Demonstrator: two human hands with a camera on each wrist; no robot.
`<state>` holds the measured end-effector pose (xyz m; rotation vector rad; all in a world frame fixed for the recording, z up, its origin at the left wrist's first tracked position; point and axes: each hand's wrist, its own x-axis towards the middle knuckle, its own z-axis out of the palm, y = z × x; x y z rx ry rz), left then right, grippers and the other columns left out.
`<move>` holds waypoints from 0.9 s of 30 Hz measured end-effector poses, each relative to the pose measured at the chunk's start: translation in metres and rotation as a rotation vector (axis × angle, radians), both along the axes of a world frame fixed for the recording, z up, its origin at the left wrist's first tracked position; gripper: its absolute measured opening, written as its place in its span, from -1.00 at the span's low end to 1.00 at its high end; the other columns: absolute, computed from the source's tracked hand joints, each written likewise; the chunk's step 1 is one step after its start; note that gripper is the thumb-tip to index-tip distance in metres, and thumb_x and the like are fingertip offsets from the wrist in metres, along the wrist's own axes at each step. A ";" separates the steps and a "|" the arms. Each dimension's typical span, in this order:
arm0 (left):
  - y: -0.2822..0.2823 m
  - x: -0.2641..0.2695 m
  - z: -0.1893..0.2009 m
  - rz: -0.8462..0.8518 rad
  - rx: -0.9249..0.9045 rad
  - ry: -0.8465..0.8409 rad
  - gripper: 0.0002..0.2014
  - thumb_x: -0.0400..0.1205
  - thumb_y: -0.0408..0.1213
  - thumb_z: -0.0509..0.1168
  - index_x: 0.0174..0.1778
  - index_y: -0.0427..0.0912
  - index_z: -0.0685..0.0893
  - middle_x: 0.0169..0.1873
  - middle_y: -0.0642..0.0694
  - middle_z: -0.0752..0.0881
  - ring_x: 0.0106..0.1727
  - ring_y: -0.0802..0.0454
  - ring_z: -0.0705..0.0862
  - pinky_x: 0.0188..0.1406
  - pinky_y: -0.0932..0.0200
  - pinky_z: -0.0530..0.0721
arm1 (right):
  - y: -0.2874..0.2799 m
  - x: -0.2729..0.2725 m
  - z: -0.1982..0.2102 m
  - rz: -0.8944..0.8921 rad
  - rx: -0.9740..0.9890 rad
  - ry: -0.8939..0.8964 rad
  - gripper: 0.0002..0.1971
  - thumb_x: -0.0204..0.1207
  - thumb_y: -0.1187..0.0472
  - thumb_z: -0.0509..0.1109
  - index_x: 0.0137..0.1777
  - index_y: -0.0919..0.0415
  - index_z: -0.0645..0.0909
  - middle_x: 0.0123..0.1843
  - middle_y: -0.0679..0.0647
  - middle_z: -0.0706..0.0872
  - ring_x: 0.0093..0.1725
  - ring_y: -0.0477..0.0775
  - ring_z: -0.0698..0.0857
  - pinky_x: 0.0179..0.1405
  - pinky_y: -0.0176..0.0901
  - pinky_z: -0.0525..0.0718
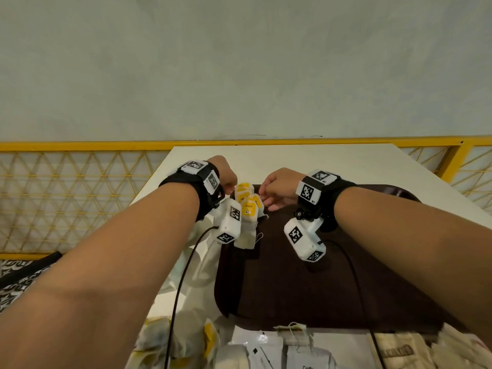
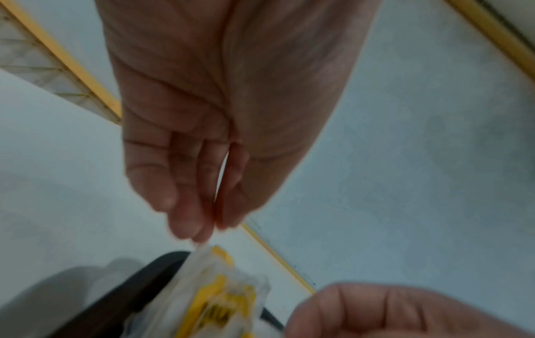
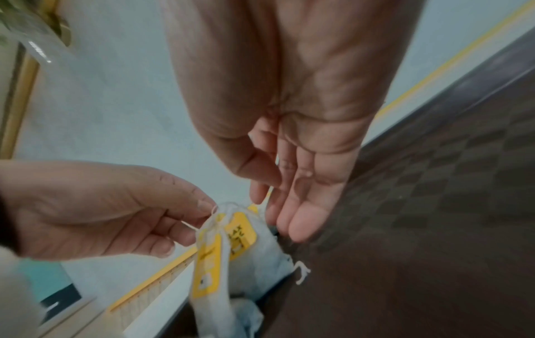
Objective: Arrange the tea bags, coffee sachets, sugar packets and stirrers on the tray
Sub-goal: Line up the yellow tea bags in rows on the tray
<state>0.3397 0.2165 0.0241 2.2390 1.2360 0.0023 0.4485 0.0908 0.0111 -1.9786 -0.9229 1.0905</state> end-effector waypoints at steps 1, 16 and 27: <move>0.001 -0.002 0.002 -0.046 -0.007 0.041 -0.81 0.55 -0.38 0.38 0.00 -0.40 0.77 -0.05 -0.27 0.81 0.06 -0.18 0.78 0.20 -0.11 0.70 | -0.002 0.000 -0.001 0.011 0.018 -0.039 -0.83 0.61 0.44 0.24 -0.20 0.31 0.59 -0.21 0.19 0.66 -0.28 0.04 0.67 -0.19 -0.13 0.74; -0.008 -0.001 0.004 -0.188 0.035 0.120 -0.77 0.59 -0.44 0.36 0.15 -0.37 0.74 0.12 -0.29 0.75 0.14 -0.19 0.74 0.21 -0.04 0.68 | -0.004 -0.020 -0.010 0.125 0.052 -0.171 -0.83 0.49 0.52 0.39 -0.18 0.26 0.56 -0.26 0.21 0.68 -0.31 0.05 0.73 -0.20 -0.03 0.80; -0.010 -0.019 0.009 -0.175 -0.032 0.119 -0.79 0.54 -0.43 0.44 0.07 -0.37 0.74 -0.26 -0.12 0.78 -0.51 0.22 0.68 -0.68 0.44 0.52 | -0.003 -0.020 -0.010 0.095 0.098 -0.188 -0.83 0.44 0.54 0.44 -0.21 0.28 0.59 -0.34 0.21 0.71 -0.46 -0.02 0.73 -0.23 -0.16 0.78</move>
